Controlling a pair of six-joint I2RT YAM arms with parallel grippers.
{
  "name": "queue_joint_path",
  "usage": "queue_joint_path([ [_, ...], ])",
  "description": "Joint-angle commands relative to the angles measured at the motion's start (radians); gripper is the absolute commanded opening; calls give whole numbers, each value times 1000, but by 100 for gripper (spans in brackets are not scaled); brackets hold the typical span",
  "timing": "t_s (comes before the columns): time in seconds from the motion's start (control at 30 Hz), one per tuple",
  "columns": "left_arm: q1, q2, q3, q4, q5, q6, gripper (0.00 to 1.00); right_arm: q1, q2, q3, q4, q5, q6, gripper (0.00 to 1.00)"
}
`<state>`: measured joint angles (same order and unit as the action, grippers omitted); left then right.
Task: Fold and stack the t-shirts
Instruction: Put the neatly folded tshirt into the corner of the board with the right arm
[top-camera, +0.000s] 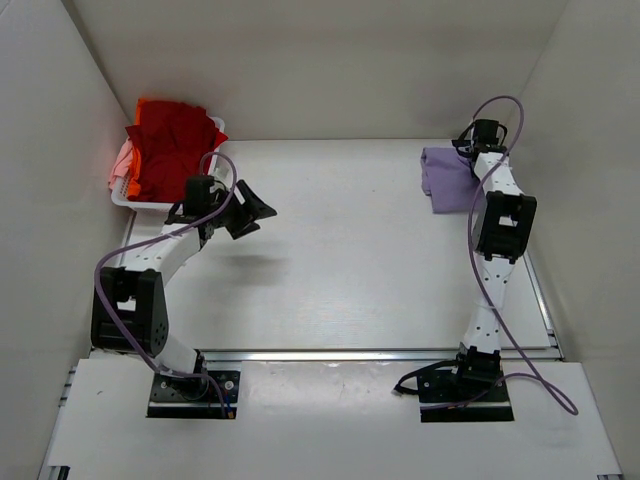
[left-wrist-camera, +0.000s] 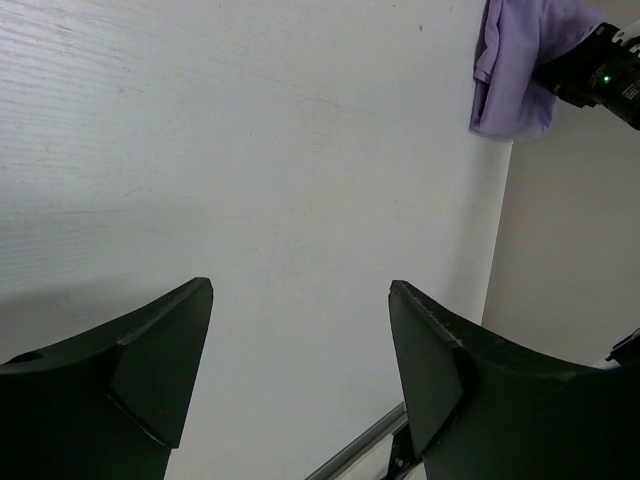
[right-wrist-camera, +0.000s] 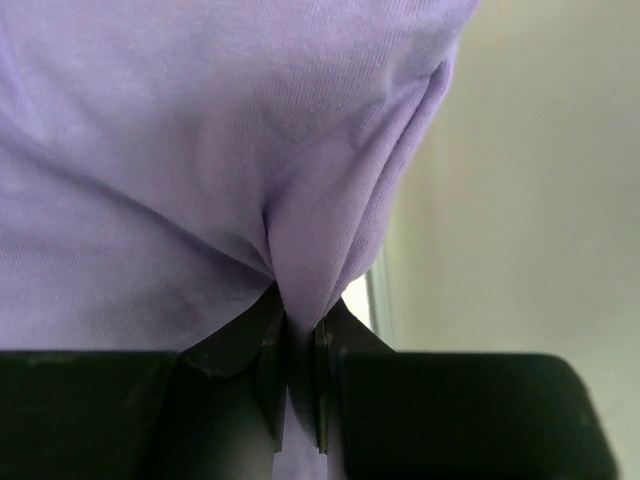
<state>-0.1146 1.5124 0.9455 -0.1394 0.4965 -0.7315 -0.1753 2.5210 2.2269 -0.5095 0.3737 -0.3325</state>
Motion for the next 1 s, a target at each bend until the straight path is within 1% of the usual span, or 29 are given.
queue_joint_path([
  [0.0, -7, -4, 44, -20, 24, 35, 83, -36, 25, 39, 144, 34, -10, 0],
  [0.07, -13, 8, 68, -48, 17, 53, 83, -32, 24, 51, 157, 82, 13, 0],
  [0.1, -14, 9, 73, -55, 17, 60, 85, -39, 16, 51, 155, 114, 32, 2],
  [0.13, -16, 8, 81, -57, 20, 70, 98, -33, 12, 66, 155, 129, 48, 17],
  [0.17, -11, 8, 88, -61, 23, 81, 98, -42, -8, 79, 138, 155, 79, 40],
  [0.2, -8, 2, 90, -63, 37, 89, 99, -43, -33, 92, 115, 174, 101, 59],
  [0.23, -2, -6, 82, -52, 49, 95, 99, -43, -45, 100, 106, 169, 139, 99],
  [0.3, 0, -29, 79, -72, 79, 127, 99, -39, -135, 106, 34, 92, 199, 99],
  [0.37, 7, -50, 82, -117, 79, 173, 99, -3, -235, 99, -29, 47, 228, 99],
  [0.43, -4, -64, 81, -172, 82, 196, 99, 36, -310, 82, -69, 39, 262, 99],
  [0.5, -31, -90, 64, -190, 100, 211, 99, 117, -397, 25, -110, 41, 265, 99],
  [0.53, -54, -122, 34, -190, 93, 213, 99, 170, -456, -36, -133, 51, 263, 99],
  [0.57, -63, -161, 23, -192, 90, 215, 99, 195, -490, -74, -155, 65, 268, 99],
  [0.6, -80, -185, -8, -189, 71, 216, 98, 247, -563, -166, -161, 65, 294, 99],
  [0.67, -141, -285, -46, -209, -39, 239, 99, 321, -738, -440, -133, 67, 363, 100],
  [0.7, -176, -306, -63, -216, -67, 242, 99, 374, -793, -510, -126, 65, 413, 99],
  [0.73, -213, -354, -94, -227, -109, 241, 99, 410, -894, -664, -86, 42, 470, 100],
  [0.8, -230, -441, -154, -197, -99, 216, 99, 459, -1101, -908, -40, 21, 524, 99],
  [0.87, -237, -478, -217, -206, -88, 213, 99, 487, -1227, -1036, -6, -8, 572, 100],
  [0.9, -241, -475, -223, -224, -98, 240, 98, 484, -1298, -1091, 5, -19, 579, 99],
  [0.97, -266, -475, -229, -313, -148, 285, 99, 468, -1375, -1142, -20, -32, 604, 100],
])
